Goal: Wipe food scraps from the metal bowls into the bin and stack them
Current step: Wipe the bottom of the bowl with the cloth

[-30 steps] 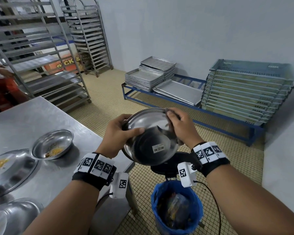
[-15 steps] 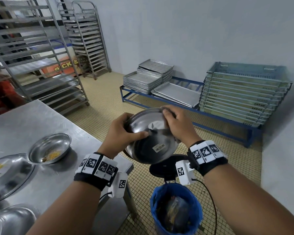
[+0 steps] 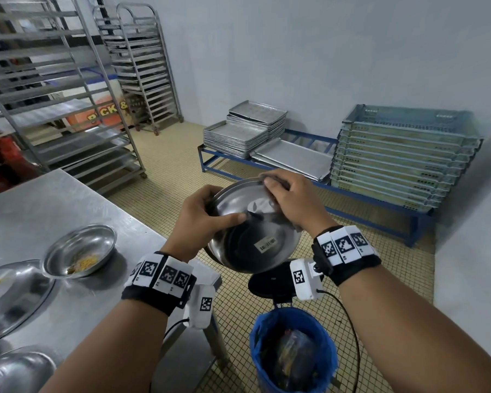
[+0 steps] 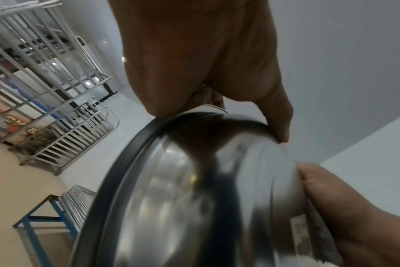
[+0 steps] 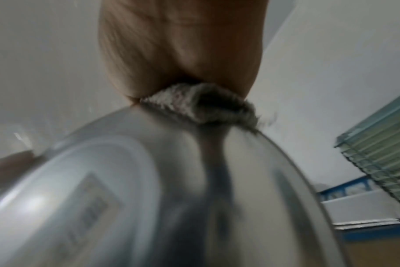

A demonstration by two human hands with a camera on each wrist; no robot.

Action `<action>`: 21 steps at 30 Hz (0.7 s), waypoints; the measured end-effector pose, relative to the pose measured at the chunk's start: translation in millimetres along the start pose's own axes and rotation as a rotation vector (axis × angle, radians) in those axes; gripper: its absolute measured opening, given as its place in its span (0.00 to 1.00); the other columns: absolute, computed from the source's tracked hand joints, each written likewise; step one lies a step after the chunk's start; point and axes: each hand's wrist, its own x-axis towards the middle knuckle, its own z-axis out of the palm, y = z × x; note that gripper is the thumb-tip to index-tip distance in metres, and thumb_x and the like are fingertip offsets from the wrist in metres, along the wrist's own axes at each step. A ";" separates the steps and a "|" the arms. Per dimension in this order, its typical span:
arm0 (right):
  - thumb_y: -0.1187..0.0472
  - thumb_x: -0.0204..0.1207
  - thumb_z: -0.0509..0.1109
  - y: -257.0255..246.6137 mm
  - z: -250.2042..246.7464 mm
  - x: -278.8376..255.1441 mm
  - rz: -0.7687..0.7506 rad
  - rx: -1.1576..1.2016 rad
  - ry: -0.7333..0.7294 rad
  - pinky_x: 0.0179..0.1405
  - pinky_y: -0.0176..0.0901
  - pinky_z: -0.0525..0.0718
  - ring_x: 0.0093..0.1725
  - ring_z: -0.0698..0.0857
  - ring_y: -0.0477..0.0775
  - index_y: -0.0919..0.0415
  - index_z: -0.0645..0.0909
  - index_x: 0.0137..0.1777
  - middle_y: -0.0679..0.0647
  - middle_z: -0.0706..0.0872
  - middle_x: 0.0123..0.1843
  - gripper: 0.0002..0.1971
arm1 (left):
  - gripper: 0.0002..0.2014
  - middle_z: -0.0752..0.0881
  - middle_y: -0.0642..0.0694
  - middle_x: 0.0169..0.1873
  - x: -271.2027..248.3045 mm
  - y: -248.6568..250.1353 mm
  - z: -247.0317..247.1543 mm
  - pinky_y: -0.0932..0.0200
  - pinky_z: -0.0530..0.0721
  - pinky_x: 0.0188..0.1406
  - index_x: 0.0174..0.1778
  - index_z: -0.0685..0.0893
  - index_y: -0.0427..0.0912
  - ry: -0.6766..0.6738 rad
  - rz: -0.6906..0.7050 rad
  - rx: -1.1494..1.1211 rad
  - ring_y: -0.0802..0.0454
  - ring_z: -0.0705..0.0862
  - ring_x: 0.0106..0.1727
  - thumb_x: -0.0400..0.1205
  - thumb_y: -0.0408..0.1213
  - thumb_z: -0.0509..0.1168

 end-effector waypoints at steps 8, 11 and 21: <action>0.51 0.86 0.66 -7.1 3.4 6.3 -0.096 -0.119 -0.039 0.51 0.38 0.83 0.54 0.86 0.43 0.48 0.89 0.62 0.43 0.91 0.55 0.11 | 0.32 0.91 0.53 0.51 14.1 12.9 -6.0 0.39 0.94 0.53 0.55 0.82 0.59 -0.187 0.035 0.294 0.52 0.92 0.51 0.58 0.58 0.85; 0.52 0.87 0.66 -1.6 0.2 6.4 -0.016 -0.005 -0.004 0.45 0.35 0.81 0.48 0.87 0.42 0.48 0.89 0.63 0.41 0.90 0.49 0.11 | 0.35 0.93 0.50 0.50 14.7 13.3 -9.6 0.38 0.94 0.53 0.58 0.85 0.51 -0.129 0.037 0.209 0.49 0.93 0.51 0.56 0.57 0.85; 0.53 0.88 0.65 -8.7 5.4 8.4 -0.100 -0.122 -0.052 0.42 0.27 0.76 0.49 0.84 0.44 0.50 0.87 0.66 0.47 0.88 0.53 0.12 | 0.37 0.93 0.45 0.51 10.3 11.7 -10.7 0.34 0.93 0.52 0.59 0.85 0.45 -0.097 0.010 0.147 0.44 0.94 0.52 0.57 0.54 0.87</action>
